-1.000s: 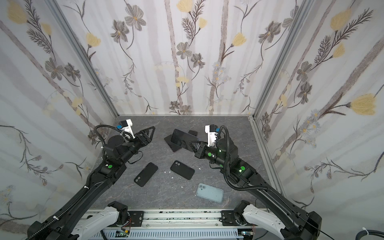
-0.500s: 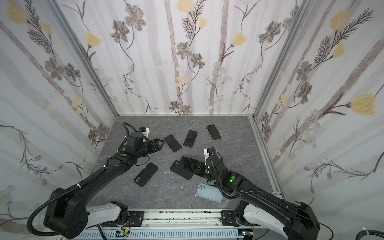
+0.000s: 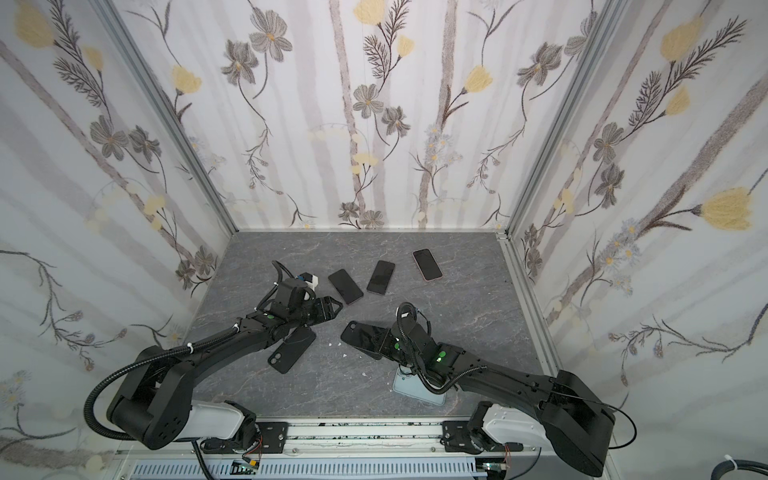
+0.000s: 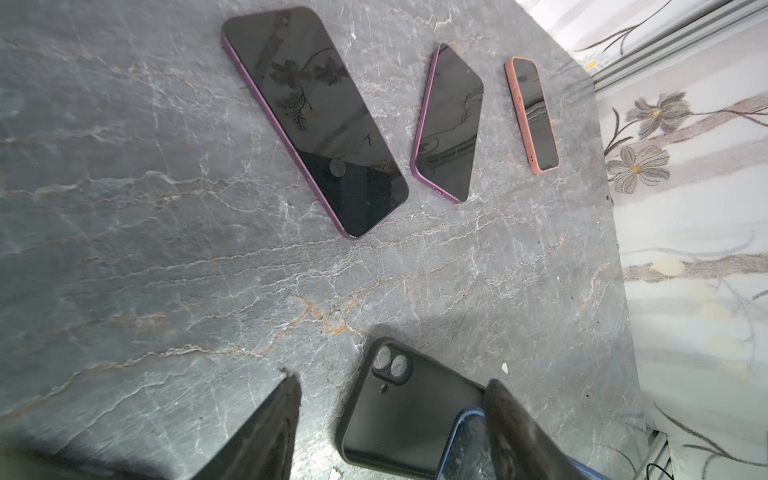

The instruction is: Put the phone into the phone case

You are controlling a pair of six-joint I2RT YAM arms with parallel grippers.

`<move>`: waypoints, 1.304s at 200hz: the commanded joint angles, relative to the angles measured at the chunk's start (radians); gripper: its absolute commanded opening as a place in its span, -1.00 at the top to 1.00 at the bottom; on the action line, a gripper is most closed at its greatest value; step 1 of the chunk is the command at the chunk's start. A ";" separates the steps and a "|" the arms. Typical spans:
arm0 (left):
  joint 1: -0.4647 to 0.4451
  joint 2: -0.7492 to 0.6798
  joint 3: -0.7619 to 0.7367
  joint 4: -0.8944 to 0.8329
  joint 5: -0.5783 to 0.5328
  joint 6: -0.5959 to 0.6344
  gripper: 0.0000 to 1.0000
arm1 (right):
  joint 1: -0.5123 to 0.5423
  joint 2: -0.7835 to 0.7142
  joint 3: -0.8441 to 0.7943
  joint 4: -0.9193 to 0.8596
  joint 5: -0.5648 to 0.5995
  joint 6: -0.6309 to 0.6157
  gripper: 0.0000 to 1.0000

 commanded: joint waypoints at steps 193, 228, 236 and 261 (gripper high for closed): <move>-0.096 0.258 -0.002 0.168 0.067 -0.053 -0.22 | -0.086 0.265 -0.081 0.376 -0.190 0.190 1.00; -0.125 0.246 -0.024 0.170 0.080 -0.085 -0.20 | -0.114 0.257 -0.145 0.394 -0.221 0.203 1.00; -0.131 0.235 -0.038 0.176 0.088 -0.103 -0.20 | -0.115 0.247 -0.163 0.389 -0.227 0.205 1.00; -0.159 0.182 -0.093 0.209 0.105 -0.169 -0.19 | -0.162 0.204 -0.207 0.373 -0.243 0.198 1.00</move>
